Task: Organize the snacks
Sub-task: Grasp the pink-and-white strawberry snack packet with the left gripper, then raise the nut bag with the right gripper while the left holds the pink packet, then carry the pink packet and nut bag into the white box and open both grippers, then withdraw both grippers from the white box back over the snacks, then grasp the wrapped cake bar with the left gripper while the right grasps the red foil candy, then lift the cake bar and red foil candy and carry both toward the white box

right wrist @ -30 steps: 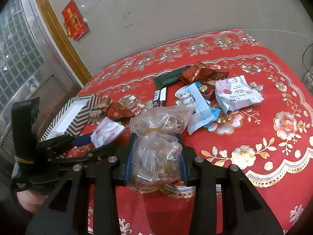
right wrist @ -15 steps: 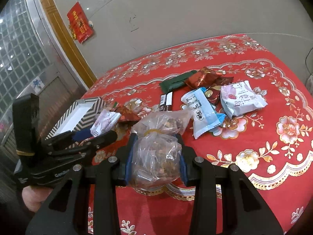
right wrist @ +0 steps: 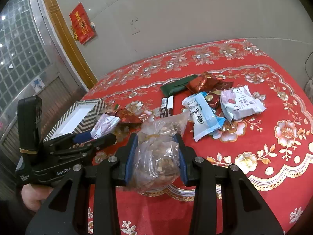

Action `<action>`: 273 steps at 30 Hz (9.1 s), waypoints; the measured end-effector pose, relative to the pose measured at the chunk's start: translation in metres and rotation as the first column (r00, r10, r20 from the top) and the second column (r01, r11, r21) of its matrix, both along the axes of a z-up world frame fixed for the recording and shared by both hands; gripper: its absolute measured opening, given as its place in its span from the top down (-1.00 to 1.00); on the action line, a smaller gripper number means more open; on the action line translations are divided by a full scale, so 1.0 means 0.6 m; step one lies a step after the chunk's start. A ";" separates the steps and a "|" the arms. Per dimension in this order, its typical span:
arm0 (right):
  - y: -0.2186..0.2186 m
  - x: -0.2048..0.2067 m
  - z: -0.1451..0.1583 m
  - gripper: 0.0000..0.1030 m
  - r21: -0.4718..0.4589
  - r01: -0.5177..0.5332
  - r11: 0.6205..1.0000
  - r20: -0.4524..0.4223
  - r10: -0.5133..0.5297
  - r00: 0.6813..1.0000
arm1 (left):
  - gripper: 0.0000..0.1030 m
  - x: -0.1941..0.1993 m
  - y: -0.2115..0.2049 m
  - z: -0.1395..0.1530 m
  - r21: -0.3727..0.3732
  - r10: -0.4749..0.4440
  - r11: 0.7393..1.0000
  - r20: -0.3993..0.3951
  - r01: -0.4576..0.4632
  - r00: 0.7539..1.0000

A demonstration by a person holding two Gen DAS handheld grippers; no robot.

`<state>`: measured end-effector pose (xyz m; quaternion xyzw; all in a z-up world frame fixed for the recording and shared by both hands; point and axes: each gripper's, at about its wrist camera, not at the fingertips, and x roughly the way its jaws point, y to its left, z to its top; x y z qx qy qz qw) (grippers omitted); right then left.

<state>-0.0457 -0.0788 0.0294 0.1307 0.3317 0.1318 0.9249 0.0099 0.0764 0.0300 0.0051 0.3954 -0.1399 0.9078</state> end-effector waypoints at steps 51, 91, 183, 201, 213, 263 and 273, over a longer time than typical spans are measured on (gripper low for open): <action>0.051 -0.002 0.006 0.24 -0.322 0.062 0.945 0.011 -0.062 0.998 | -0.13 0.001 0.003 -0.010 -0.043 -0.023 0.999 -0.041 0.021 0.999; 0.124 -0.023 0.033 0.24 -0.401 0.131 0.906 0.121 -0.090 0.989 | -0.13 -0.040 0.064 0.056 -0.076 0.007 0.997 -0.006 -0.008 1.000; -0.055 0.059 0.022 -0.21 -0.037 0.163 0.986 0.140 -0.156 0.978 | -0.88 0.115 0.037 -0.010 0.270 0.053 0.963 -0.110 -0.021 0.993; 0.036 0.080 0.028 -0.20 -0.121 -0.061 0.991 0.143 0.078 0.987 | -0.01 0.075 0.040 -0.006 0.176 -0.025 0.984 -0.094 0.041 0.995; 0.161 0.213 -0.027 -0.21 -0.286 -0.274 0.918 -0.097 0.257 0.962 | -0.01 0.009 0.050 -0.005 0.179 0.003 0.984 -0.111 0.017 0.994; 0.032 0.023 -0.001 0.27 -0.019 0.012 1.000 0.038 -0.011 0.999 | -0.01 -0.069 -0.007 -0.008 0.048 -0.052 0.997 -0.009 0.053 0.999; 0.032 0.019 0.000 0.27 -0.009 0.023 1.000 0.044 -0.023 0.999 | -0.01 -0.069 -0.009 -0.008 0.048 -0.053 0.997 -0.008 0.053 0.999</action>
